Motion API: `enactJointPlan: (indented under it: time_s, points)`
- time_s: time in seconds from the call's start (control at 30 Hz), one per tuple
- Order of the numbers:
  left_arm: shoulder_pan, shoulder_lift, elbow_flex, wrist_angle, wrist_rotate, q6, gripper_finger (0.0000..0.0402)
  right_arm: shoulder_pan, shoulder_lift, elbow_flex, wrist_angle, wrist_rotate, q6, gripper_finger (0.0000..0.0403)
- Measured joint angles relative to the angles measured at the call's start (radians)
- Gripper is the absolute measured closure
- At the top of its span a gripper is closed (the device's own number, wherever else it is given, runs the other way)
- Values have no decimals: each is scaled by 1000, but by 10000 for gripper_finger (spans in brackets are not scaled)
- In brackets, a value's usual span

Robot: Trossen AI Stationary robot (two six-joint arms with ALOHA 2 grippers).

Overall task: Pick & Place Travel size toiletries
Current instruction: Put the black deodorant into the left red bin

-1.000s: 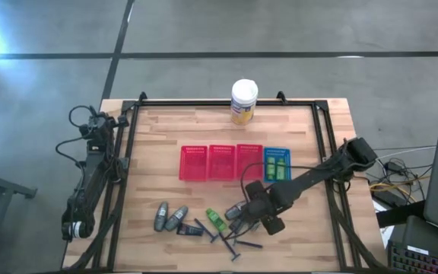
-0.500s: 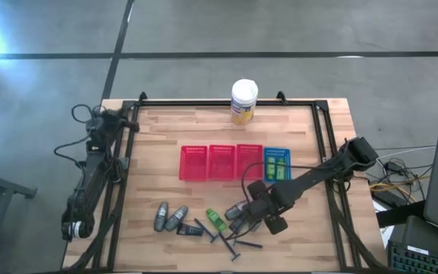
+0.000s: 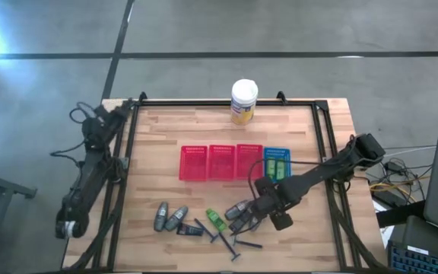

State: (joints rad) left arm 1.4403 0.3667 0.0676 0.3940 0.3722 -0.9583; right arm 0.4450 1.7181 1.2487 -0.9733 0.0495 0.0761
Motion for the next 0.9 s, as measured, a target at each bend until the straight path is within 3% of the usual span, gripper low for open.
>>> enactJointPlan:
  time_s: [0.13,0.27,0.33,0.47,0.6,0.7,0.8,0.9]
  points:
    - [-210,6,104,-261,-6,145,344,-1,-17,-23,2,4,-19,108]
    - [-521,65,258,-649,-209,268,344,-5,-54,-61,3,4,-39,98]
    - [-703,110,337,-846,-374,265,344,-5,-78,-85,0,7,-40,93]
    - [-1085,176,494,-1105,-838,178,344,-5,-127,-135,5,7,-29,83]
    - [-1422,204,609,-1123,-1172,40,344,-5,-168,-190,11,7,-28,77]
    - [-1594,222,672,-1160,-1372,-27,344,-5,-200,-233,17,7,-32,76]
    - [-1666,245,706,-1221,-1327,-130,344,-5,-229,-270,24,7,-35,78]
    - [-1664,318,703,-1271,-1119,-173,344,-5,-263,-298,39,25,-45,77]
